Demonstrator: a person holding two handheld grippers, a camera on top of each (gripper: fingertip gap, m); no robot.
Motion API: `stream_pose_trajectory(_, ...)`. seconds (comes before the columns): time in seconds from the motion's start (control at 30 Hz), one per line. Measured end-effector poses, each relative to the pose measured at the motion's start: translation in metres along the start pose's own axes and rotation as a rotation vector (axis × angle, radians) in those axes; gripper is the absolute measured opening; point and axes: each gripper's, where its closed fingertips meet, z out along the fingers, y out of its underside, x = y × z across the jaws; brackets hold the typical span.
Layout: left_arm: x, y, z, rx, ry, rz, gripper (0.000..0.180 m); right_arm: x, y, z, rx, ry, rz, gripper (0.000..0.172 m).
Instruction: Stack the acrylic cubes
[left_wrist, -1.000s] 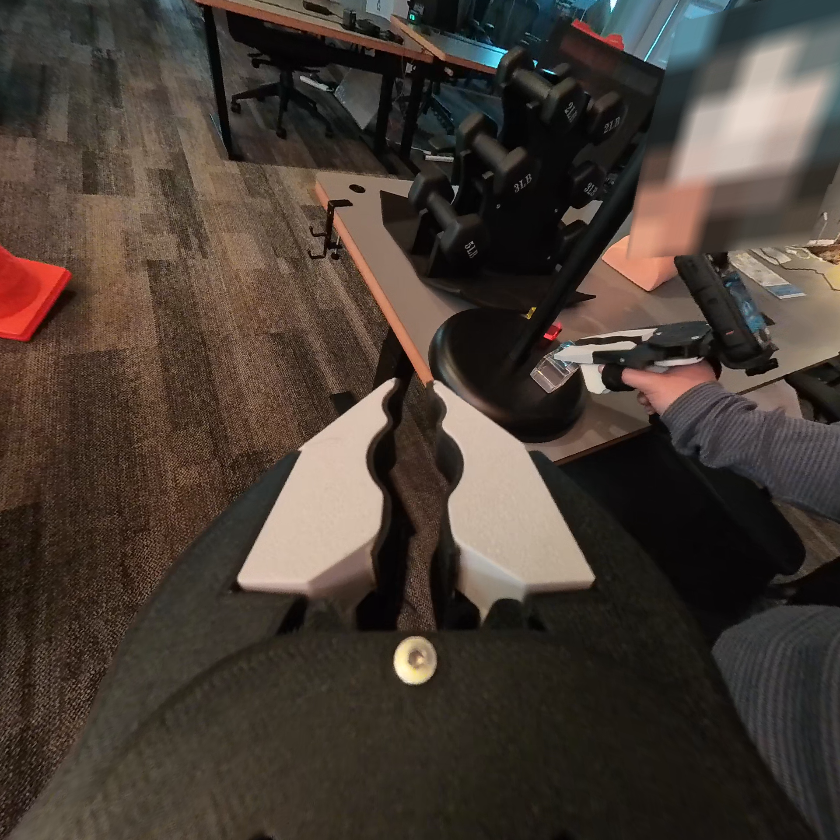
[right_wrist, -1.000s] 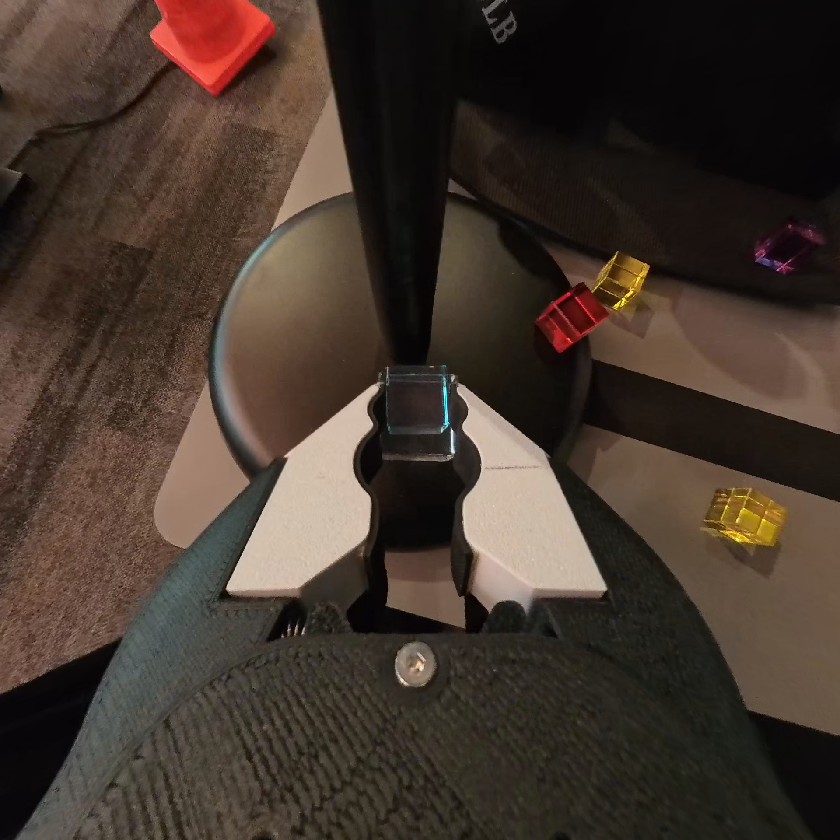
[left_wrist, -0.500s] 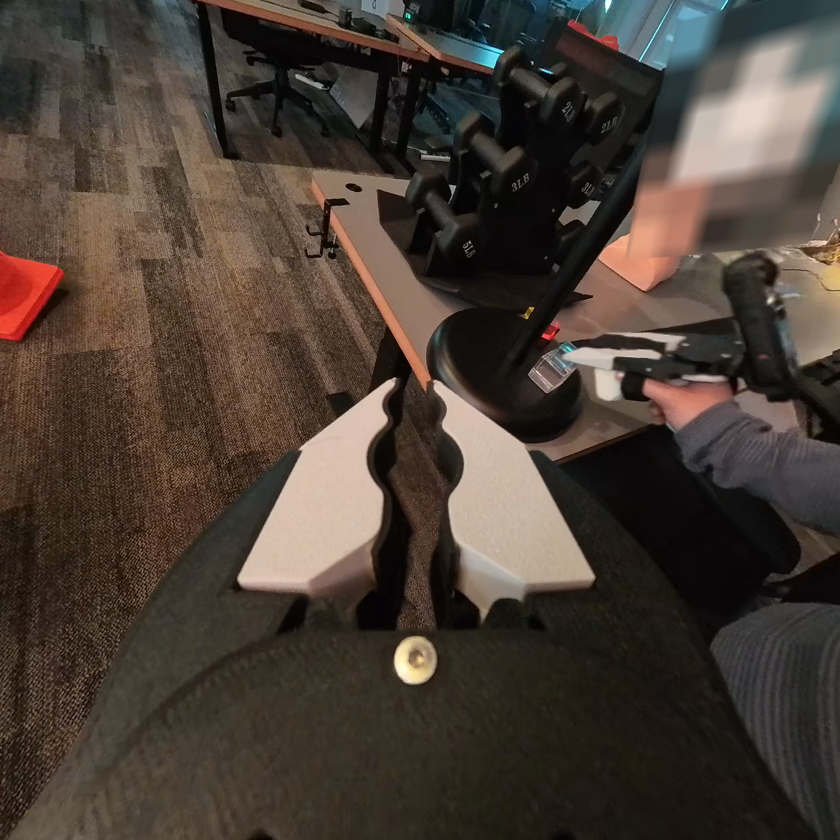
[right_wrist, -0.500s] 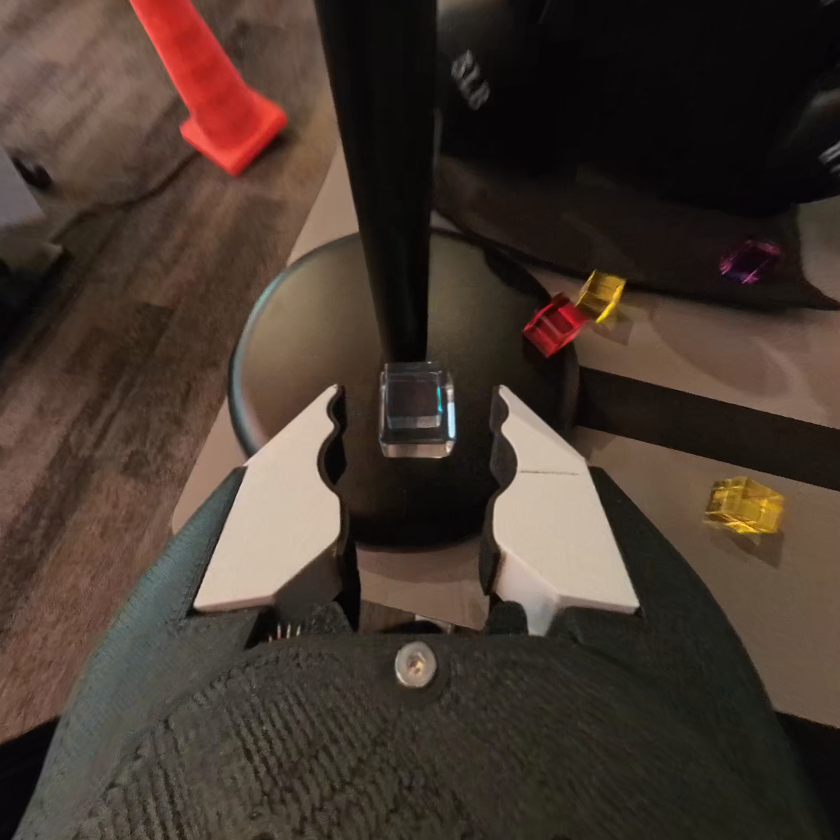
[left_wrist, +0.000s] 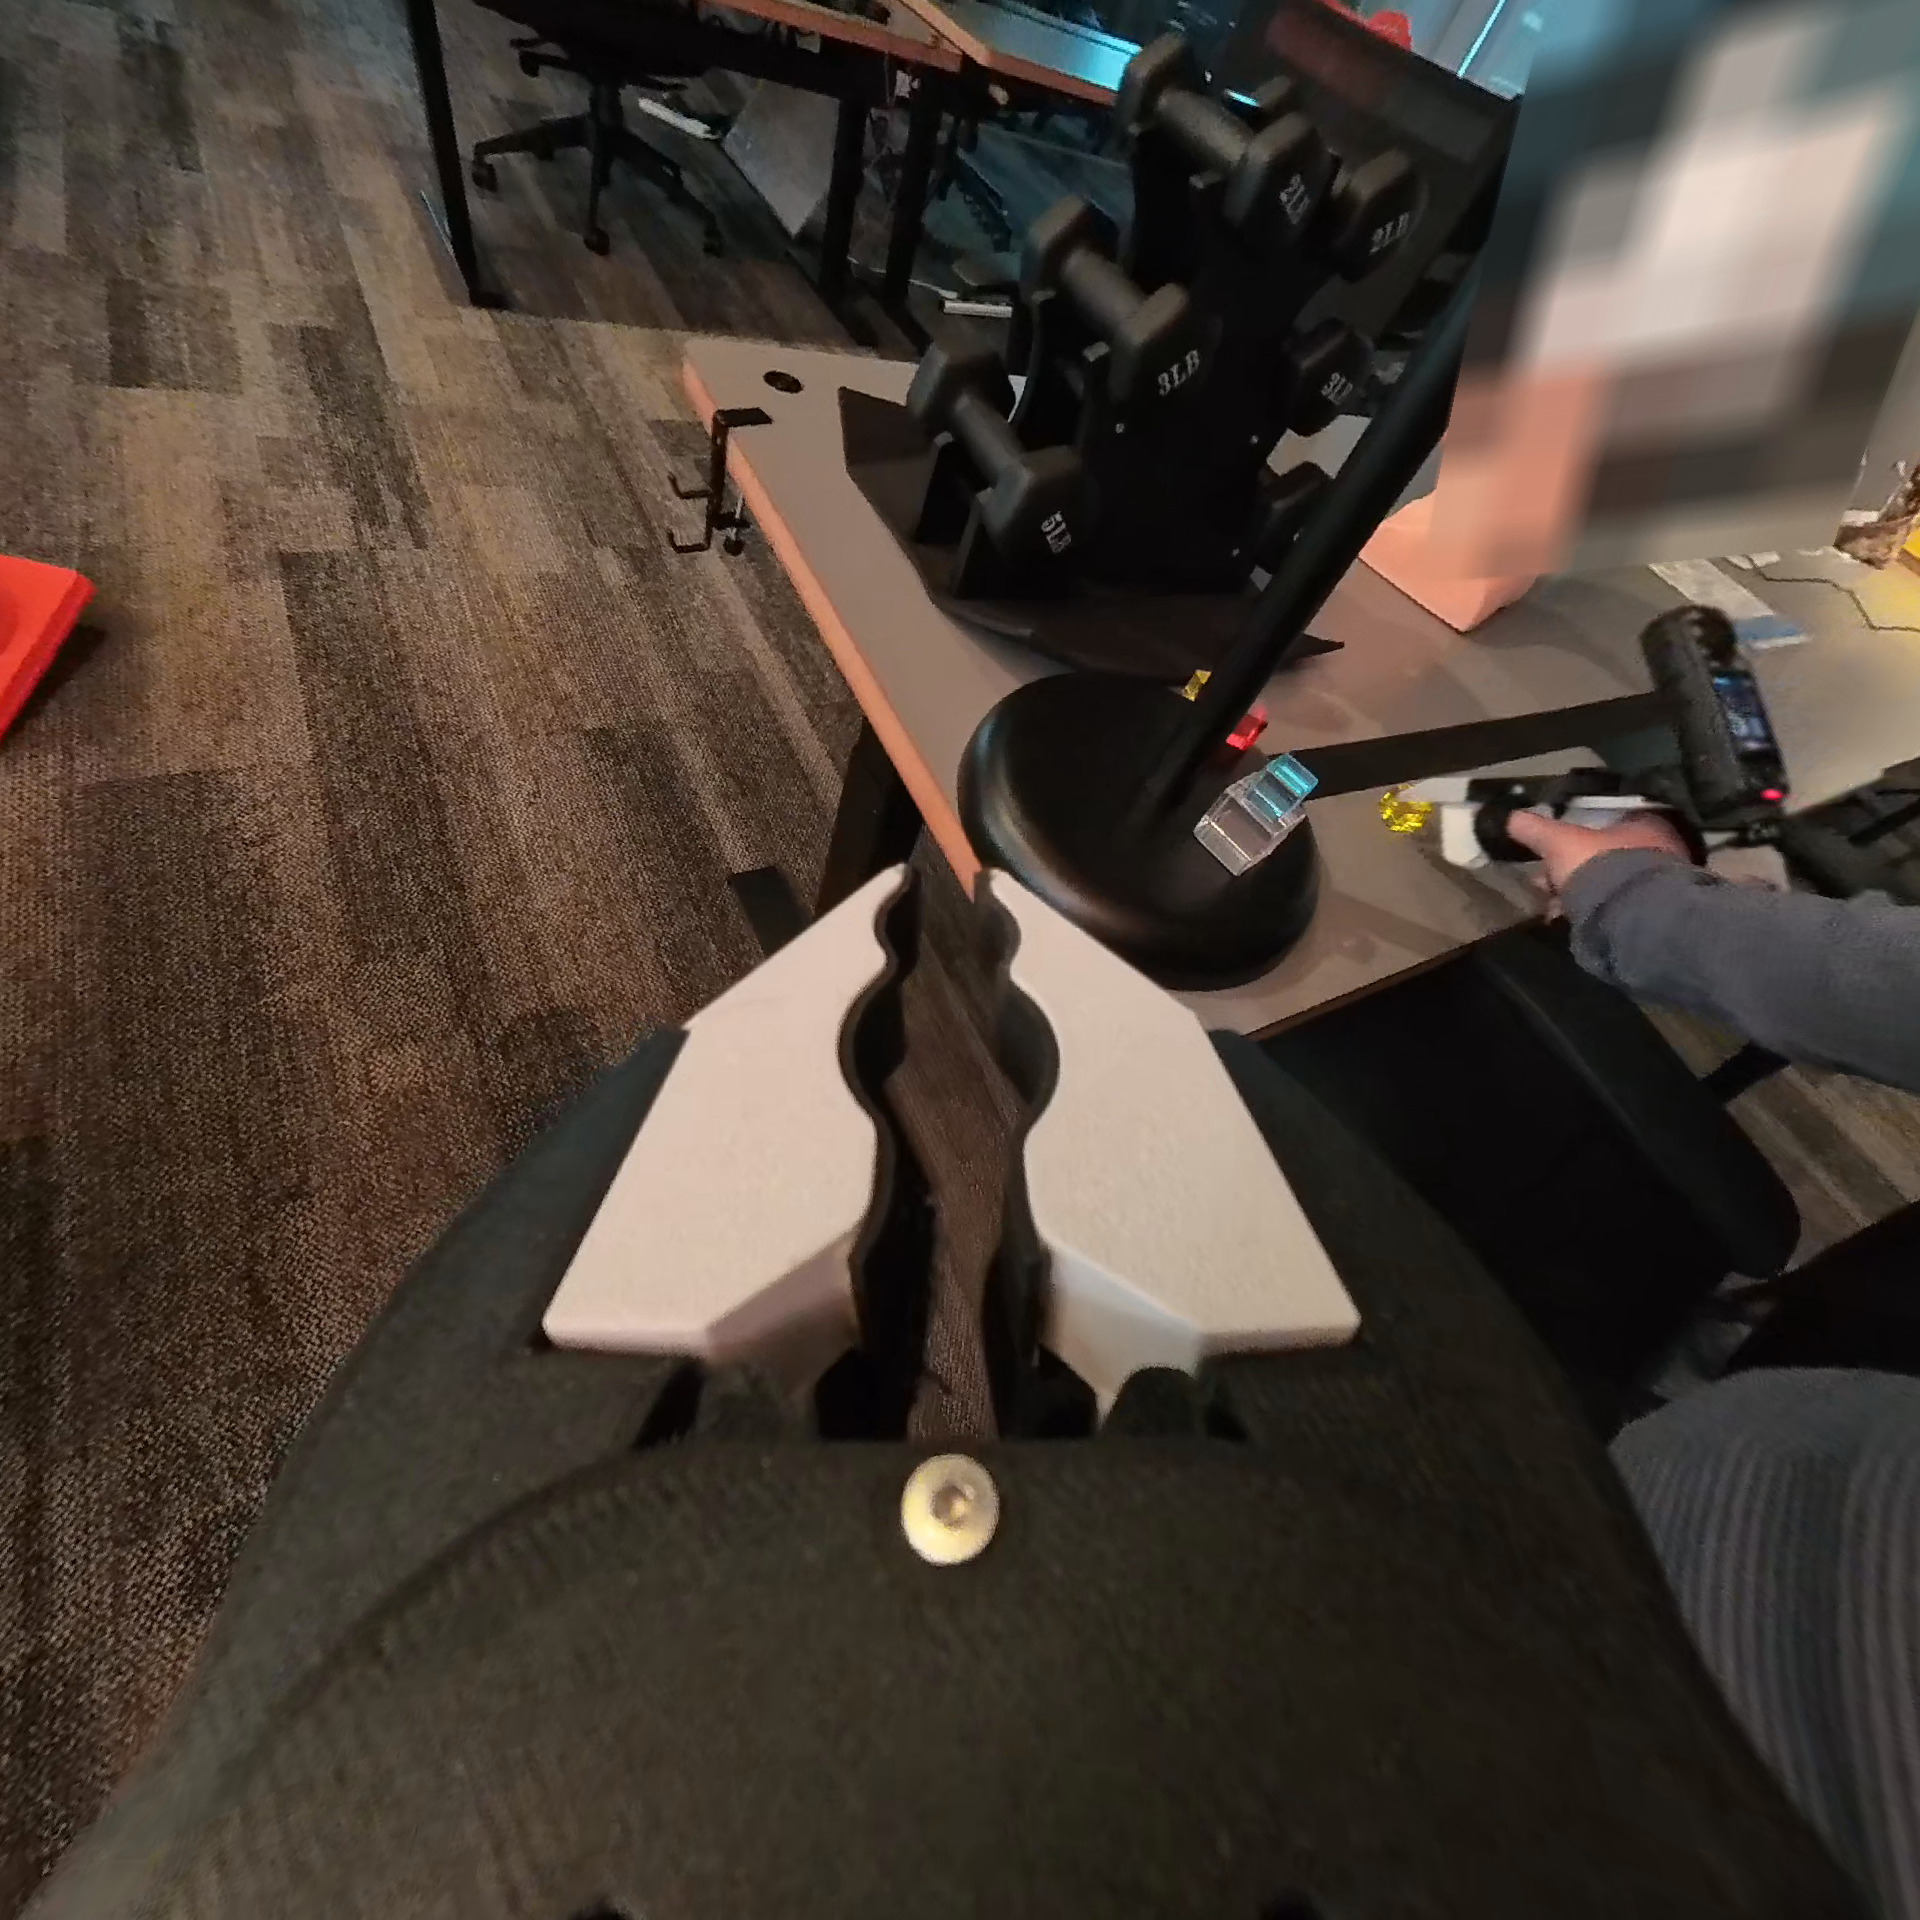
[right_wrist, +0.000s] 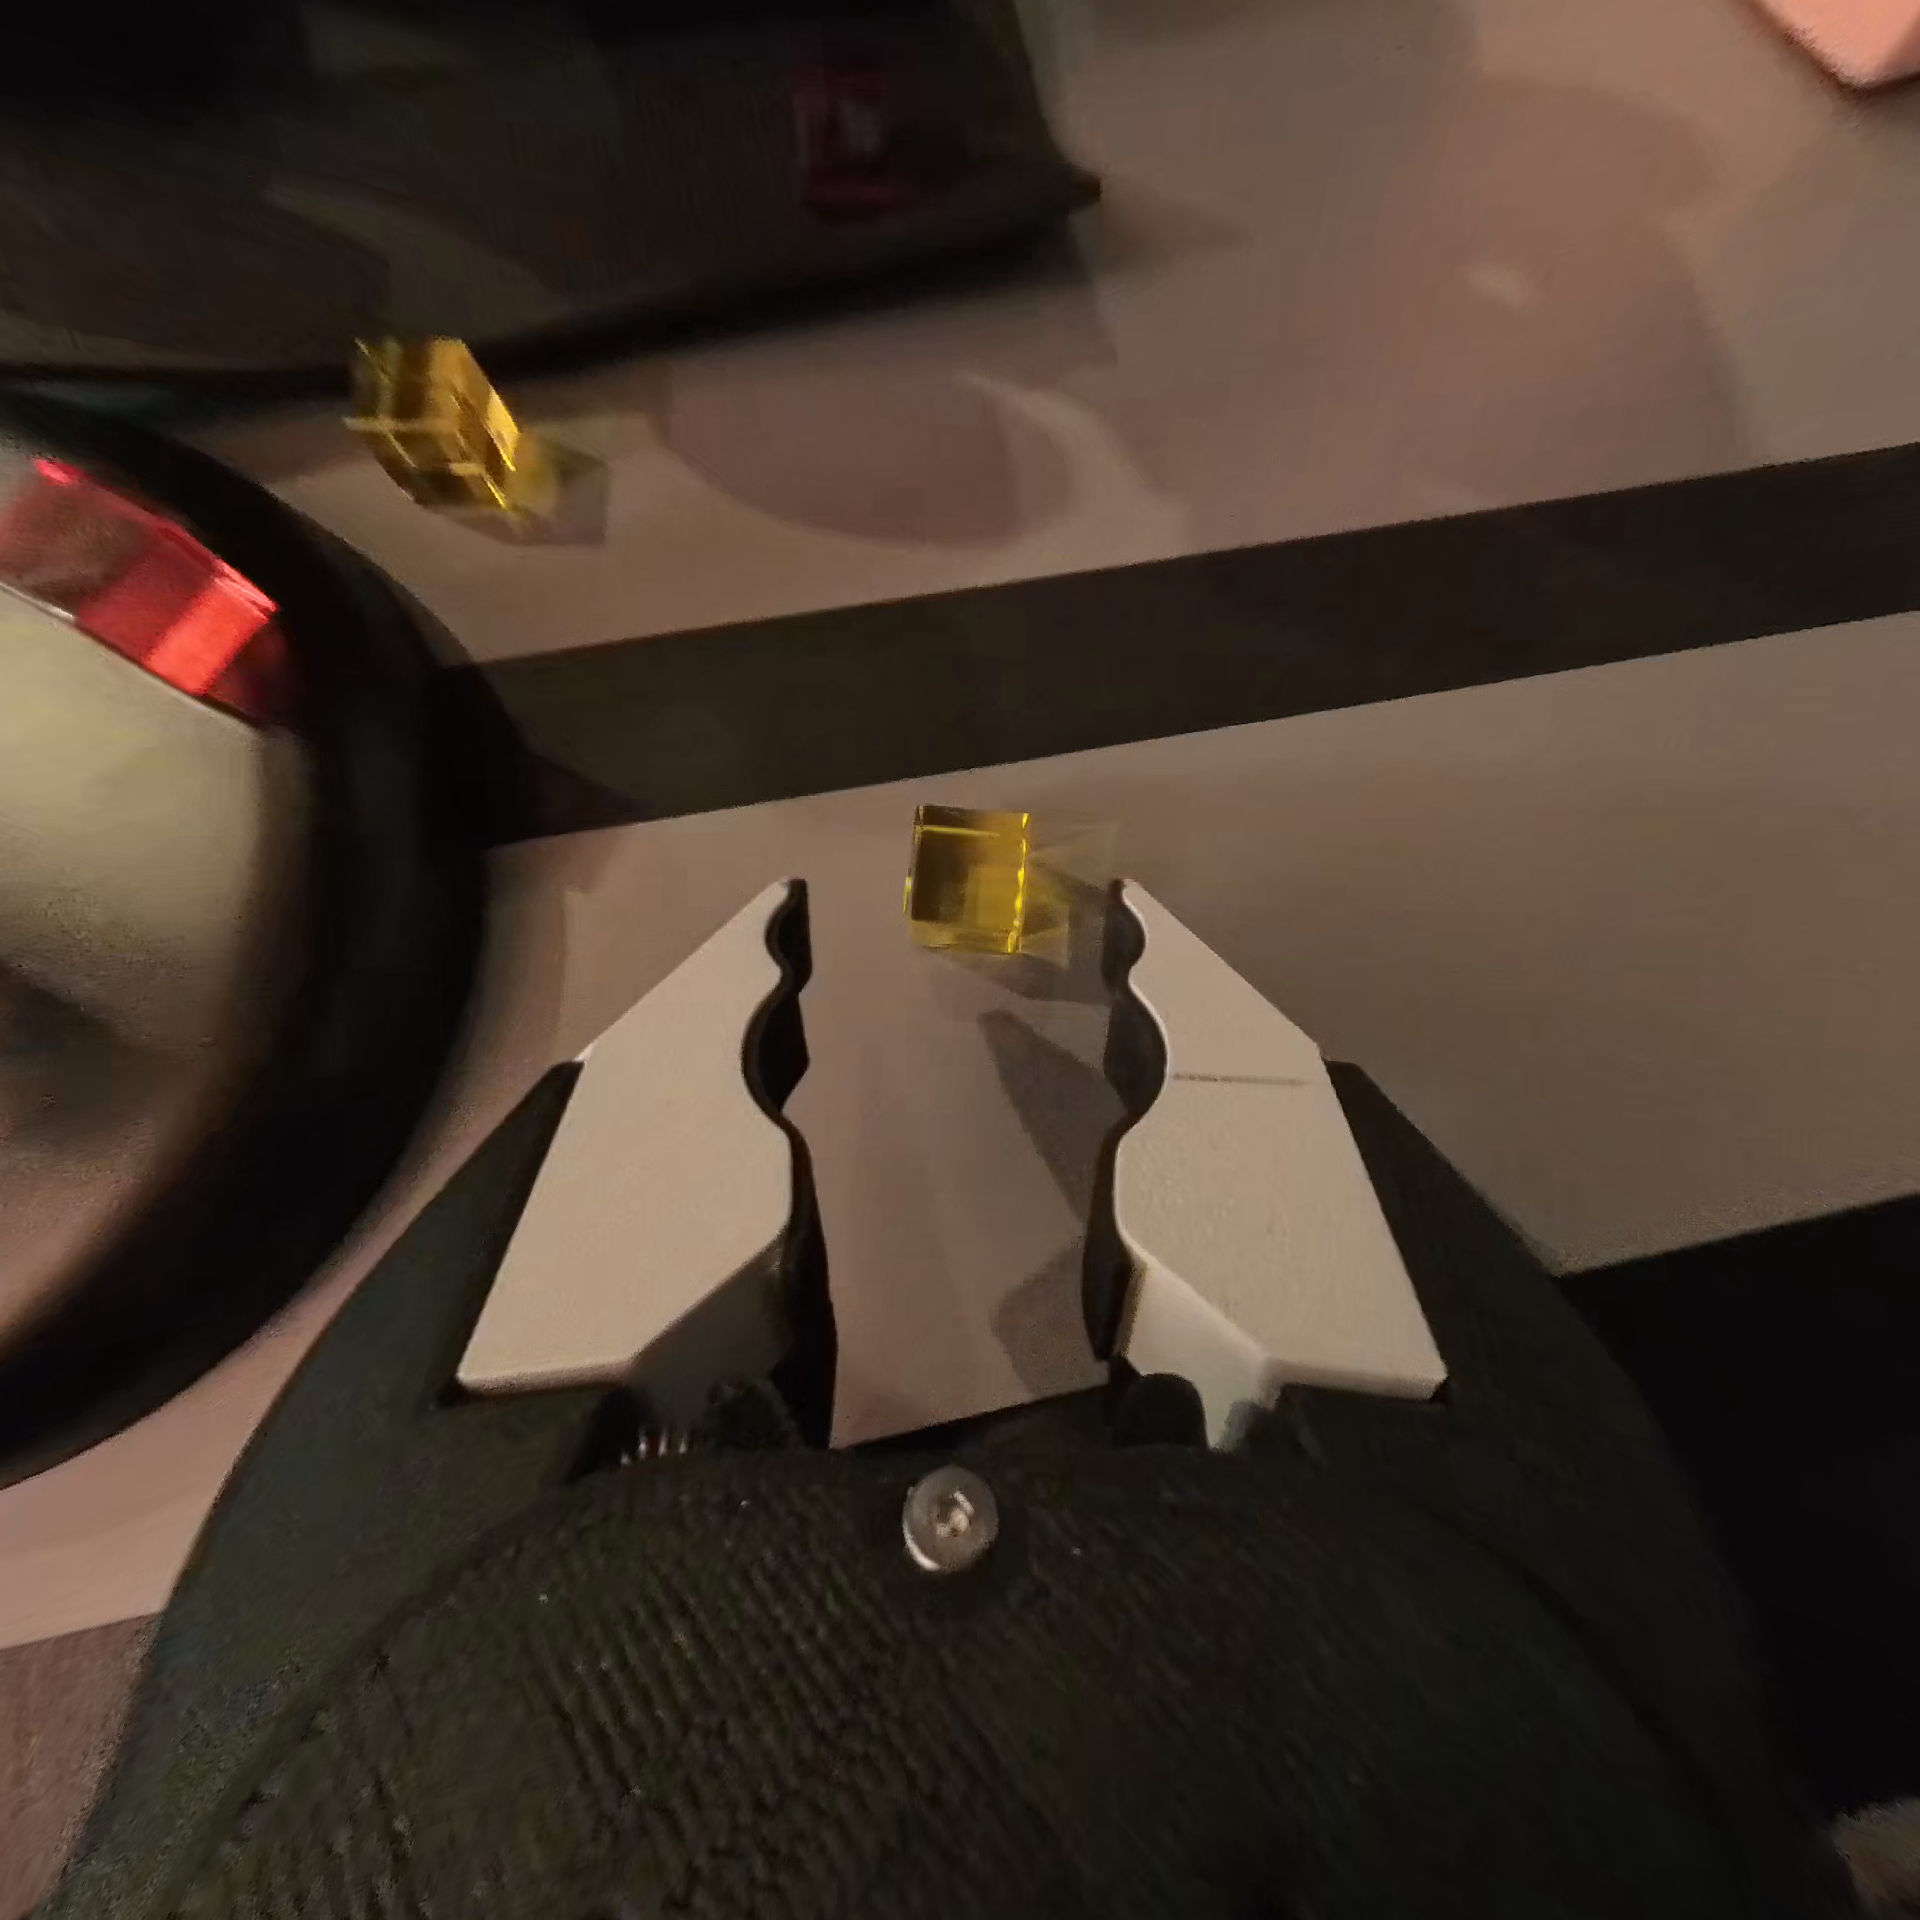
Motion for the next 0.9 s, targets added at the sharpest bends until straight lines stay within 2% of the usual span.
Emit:
stream_pose_trajectory(0.1,0.004,0.001,0.004,-0.018,0.01,0.007,0.009,0.005,0.009,0.016,-0.064,0.024,-0.02,0.052)
stream_pose_trajectory(0.17,0.006,0.002,0.005,-0.027,0.015,0.01,0.009,0.003,0.01,0.02,-0.07,0.014,-0.018,0.024)
stream_pose_trajectory(0.3,0.005,0.002,0.005,-0.022,0.013,0.009,0.009,-0.039,-0.01,-0.003,0.01,-0.136,-0.019,0.024)
stream_pose_trajectory(0.43,0.002,0.003,0.002,-0.008,0.007,-0.011,0.009,-0.112,-0.034,-0.064,0.114,-0.325,-0.082,0.024)
stream_pose_trajectory(0.57,-0.002,0.001,-0.001,0.015,0.004,-0.024,0.009,-0.168,-0.033,-0.104,0.094,-0.421,-0.191,0.024)
stream_pose_trajectory(0.9,-0.005,0.002,-0.009,0.033,0.0,-0.026,0.009,-0.203,-0.027,-0.101,-0.002,-0.34,-0.388,0.024)
